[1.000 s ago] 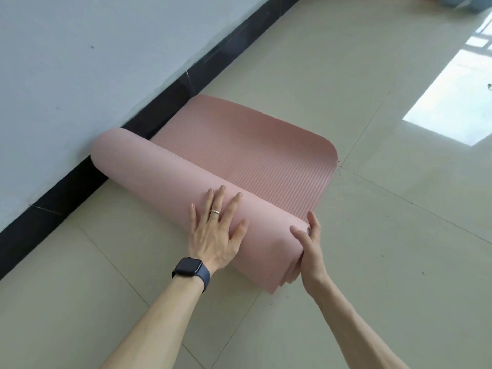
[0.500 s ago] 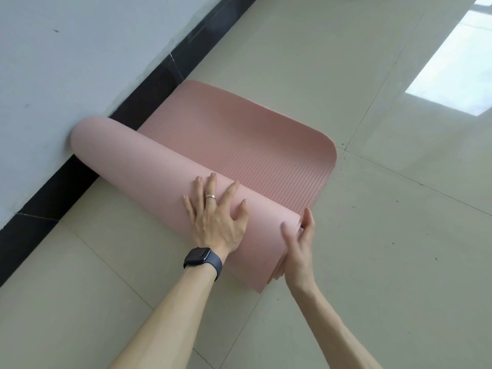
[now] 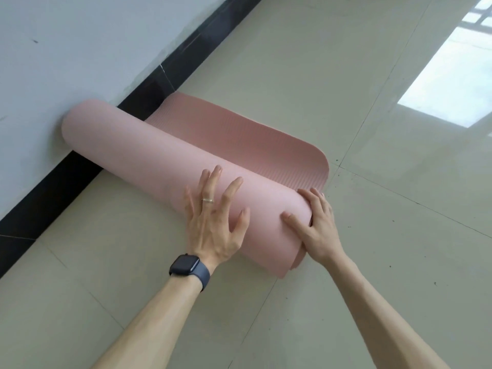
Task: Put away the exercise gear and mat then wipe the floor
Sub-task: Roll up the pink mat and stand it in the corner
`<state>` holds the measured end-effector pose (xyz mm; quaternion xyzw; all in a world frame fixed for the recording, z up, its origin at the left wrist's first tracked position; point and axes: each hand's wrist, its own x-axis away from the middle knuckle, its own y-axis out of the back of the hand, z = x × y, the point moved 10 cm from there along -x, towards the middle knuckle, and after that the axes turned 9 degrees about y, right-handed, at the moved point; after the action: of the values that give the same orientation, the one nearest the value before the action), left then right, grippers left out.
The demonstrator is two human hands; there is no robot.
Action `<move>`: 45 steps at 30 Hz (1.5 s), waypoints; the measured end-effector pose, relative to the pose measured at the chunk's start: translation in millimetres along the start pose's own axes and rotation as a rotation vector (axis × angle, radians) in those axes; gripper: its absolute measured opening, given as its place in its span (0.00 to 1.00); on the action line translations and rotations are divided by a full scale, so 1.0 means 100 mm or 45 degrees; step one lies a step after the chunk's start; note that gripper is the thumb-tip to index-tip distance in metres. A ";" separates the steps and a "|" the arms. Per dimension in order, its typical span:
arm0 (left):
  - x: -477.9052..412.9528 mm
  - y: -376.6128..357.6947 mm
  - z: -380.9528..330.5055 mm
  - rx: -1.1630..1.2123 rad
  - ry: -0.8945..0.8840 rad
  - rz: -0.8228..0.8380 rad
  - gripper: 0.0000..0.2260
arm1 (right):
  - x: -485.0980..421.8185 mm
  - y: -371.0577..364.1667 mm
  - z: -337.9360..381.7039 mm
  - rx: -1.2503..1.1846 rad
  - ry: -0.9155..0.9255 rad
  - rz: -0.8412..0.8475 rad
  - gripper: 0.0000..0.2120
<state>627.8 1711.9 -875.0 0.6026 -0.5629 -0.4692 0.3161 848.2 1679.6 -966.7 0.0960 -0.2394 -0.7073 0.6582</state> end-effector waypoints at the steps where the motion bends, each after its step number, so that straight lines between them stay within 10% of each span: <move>1: 0.00 -0.04 0.04 -0.008 0.012 0.001 0.27 | -0.09 0.03 -0.05 -0.032 -0.049 0.017 0.41; 10: -0.77 -0.59 -0.16 -0.251 0.136 0.227 0.26 | -0.91 0.44 0.13 0.084 -0.186 -0.014 0.30; 19: -1.06 -0.91 -0.24 -0.314 0.211 0.499 0.25 | -1.46 0.29 0.09 0.500 -0.260 0.089 0.47; 25: -0.87 -0.86 -0.14 -0.296 0.200 0.456 0.27 | -1.17 0.21 0.58 0.621 0.282 -0.041 0.19; 36: -0.39 -0.31 0.18 -0.022 0.220 0.153 0.26 | -0.73 -0.33 1.06 0.743 0.358 0.506 0.41; 45: 0.11 0.39 1.27 0.511 1.526 -0.225 0.29 | 0.53 -0.96 1.47 0.973 0.683 0.512 0.28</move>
<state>494.8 1713.4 -887.3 0.8521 -0.3135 0.0395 0.4173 690.4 1660.9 -874.3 0.4602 -0.3175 -0.3791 0.7374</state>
